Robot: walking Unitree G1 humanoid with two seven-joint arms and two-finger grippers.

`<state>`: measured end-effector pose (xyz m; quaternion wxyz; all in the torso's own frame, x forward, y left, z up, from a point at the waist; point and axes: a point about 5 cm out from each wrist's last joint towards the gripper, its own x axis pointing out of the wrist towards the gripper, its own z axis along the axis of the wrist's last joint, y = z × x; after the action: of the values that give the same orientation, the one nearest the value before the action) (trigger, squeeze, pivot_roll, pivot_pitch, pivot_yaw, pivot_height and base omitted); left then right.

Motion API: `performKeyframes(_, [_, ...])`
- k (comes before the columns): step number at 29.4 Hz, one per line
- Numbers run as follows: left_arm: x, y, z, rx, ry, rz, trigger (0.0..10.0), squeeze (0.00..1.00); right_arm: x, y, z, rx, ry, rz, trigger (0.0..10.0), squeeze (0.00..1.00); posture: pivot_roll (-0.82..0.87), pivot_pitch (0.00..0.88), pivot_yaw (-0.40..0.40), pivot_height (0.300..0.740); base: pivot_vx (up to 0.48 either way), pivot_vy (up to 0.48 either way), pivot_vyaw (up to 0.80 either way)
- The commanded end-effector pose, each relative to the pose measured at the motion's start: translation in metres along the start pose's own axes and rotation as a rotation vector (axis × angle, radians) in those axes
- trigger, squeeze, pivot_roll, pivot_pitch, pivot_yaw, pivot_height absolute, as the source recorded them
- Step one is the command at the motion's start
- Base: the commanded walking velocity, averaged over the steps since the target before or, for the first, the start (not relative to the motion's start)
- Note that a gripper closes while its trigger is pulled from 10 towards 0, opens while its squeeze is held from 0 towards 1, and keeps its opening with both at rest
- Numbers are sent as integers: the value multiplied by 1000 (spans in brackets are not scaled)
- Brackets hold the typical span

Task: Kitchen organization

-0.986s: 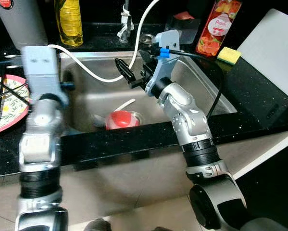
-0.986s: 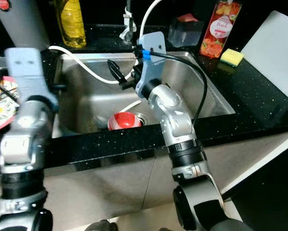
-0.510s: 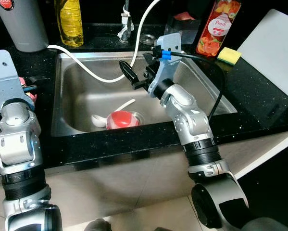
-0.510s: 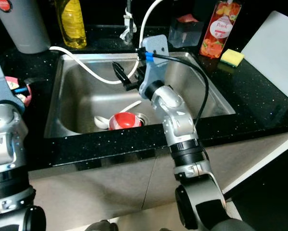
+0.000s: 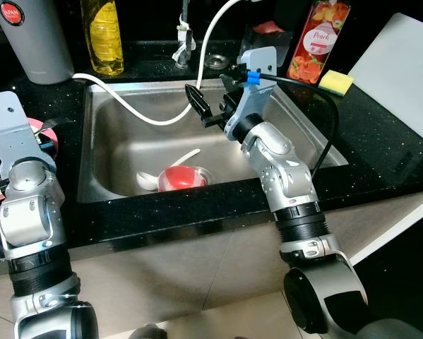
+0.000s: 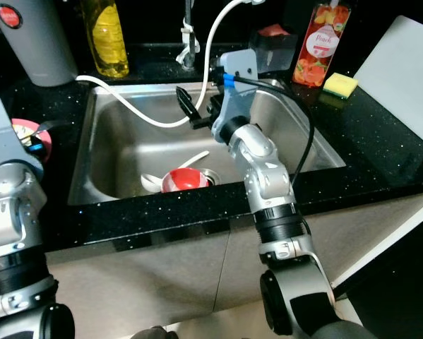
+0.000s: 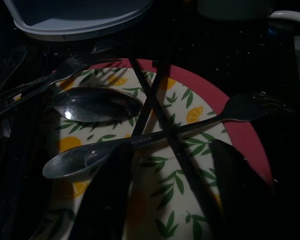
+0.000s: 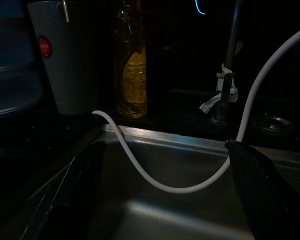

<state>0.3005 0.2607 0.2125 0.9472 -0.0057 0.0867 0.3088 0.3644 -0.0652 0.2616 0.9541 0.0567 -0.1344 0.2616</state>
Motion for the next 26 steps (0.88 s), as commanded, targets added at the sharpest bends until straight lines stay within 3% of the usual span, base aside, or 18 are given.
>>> performKeyframes(1, [2, -6, -18, 40, 77, -22, 0, 0, 0, -2, 0, 3, -3, -9, 10000, 0, 148, 0, -30, 740, 0, 0, 0])
performKeyframes(8, [3, -7, -3, 31, -12, -31, 0, 0, 0, -1, 0, 6, -8, -5, 10000, 0, 150, 0, -31, 740, 0, 0, 0])
performKeyframes(11, [-2, -12, 19, 28, -160, -76, 0, 0, 1, 0, 0, 6, -10, -3, 10000, 0, 150, 0, -32, 740, 0, 0, 0])
performKeyframes(12, [-9, -18, 32, 34, -248, -111, 10000, 0, 1, 0, 0, 6, -10, -3, 10000, 0, 149, 0, -32, 740, 0, 0, 0])
performKeyframes(13, [-17, -25, 45, 45, -342, -159, 10000, 0, 1, -1, 0, 5, -11, -4, 10000, 0, 147, 0, -31, 740, 0, 0, 0])
performKeyframes(14, [-17, -25, 45, 45, -342, -159, 10000, 0, 1, -1, 0, 5, -11, -4, 10000, 0, 147, 0, -31, 740, 0, 0, 0])
performKeyframes(17, [-47, -49, 72, 98, -588, -313, 10000, 0, -3, -6, 2, -3, -21, -35, 10000, 0, 140, 0, -26, 740, 0, 0, 0])
performKeyframes(21, [-60, -56, 78, 139, -676, -347, 10000, 0, -6, -12, 6, -24, -41, -72, 10000, 0, 135, 0, -24, 740, 0, 0, 0])
performKeyframes(23, [-64, -57, 77, 144, -694, -353, 10000, 0, -9, -15, 12, -58, -70, -99, 10000, 0, 130, 0, -22, 740, 0, 0, 0])
performKeyframes(24, [-72, -58, 75, 130, -713, -367, 10000, 0, -17, -23, 23, -125, -122, -173, 10000, 0, 124, 0, -22, 740, 0, 0, 0])
performKeyframes(26, [-75, -59, 74, 121, -721, -377, 10000, 0, -20, -26, 26, -146, -138, -207, 10000, 0, 122, 0, -24, 740, 0, 0, 0])
